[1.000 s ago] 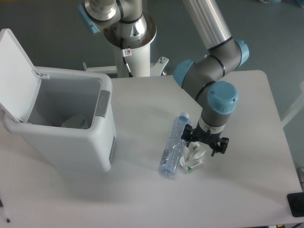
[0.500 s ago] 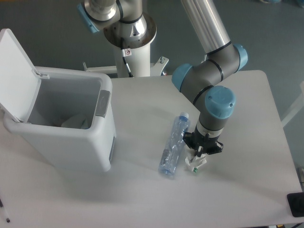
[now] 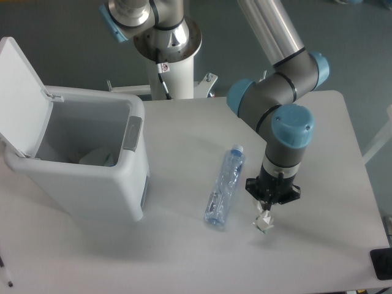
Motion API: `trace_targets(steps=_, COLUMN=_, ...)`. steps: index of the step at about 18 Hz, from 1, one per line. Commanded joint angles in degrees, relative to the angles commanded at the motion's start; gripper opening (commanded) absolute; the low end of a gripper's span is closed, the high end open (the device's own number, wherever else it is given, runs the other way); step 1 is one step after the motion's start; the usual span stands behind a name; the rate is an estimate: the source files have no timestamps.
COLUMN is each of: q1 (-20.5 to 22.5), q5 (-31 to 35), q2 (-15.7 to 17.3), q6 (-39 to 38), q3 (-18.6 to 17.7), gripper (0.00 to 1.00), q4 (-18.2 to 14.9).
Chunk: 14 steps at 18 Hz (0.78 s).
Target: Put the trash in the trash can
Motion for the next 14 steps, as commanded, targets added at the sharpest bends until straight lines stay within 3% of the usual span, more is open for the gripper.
trace_targets(steps=8, q1=-2.1, q5=-18.8, q2=19.94, q6=-2.03, q3=-6.58, gripper=0.0, q4=-0.7)
trace_targets(steps=12, q1=-4.83, q5=-23.74, q2=27.68, q6=-4.49, q3=-10.45, gripper=0.0, q4=-0.79)
trace_targets(steps=14, q1=-8.16, q5=-24.36, q2=29.97, q6=-5.89, q3=-12.2, gripper=0.0, q4=-0.88)
